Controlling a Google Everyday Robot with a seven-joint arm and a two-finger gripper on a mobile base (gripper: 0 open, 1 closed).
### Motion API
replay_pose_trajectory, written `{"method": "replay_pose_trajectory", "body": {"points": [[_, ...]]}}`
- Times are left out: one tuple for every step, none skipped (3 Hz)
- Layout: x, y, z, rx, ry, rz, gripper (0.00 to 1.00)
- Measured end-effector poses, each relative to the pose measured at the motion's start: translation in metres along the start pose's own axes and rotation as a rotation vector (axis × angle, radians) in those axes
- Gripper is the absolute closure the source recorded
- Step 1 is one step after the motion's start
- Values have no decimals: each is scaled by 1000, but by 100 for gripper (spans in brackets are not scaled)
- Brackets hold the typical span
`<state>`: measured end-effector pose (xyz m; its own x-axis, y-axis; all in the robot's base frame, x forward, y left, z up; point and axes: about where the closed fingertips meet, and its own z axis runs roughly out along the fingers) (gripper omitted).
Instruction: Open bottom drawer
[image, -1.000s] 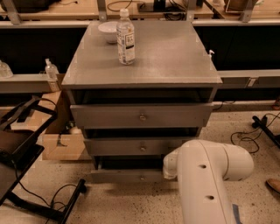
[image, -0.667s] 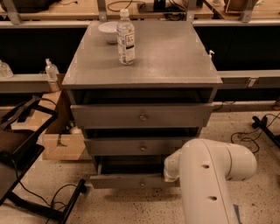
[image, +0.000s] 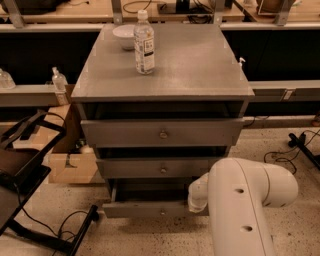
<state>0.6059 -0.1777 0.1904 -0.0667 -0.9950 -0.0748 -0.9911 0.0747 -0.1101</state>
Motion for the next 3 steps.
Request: {"method": "replay_pose_trajectory", "body": {"points": [[0,0,0,0,0,0,100],[0,31,0,-53,-3,19,100],[0,30,0,-53,-3,19,100]]}}
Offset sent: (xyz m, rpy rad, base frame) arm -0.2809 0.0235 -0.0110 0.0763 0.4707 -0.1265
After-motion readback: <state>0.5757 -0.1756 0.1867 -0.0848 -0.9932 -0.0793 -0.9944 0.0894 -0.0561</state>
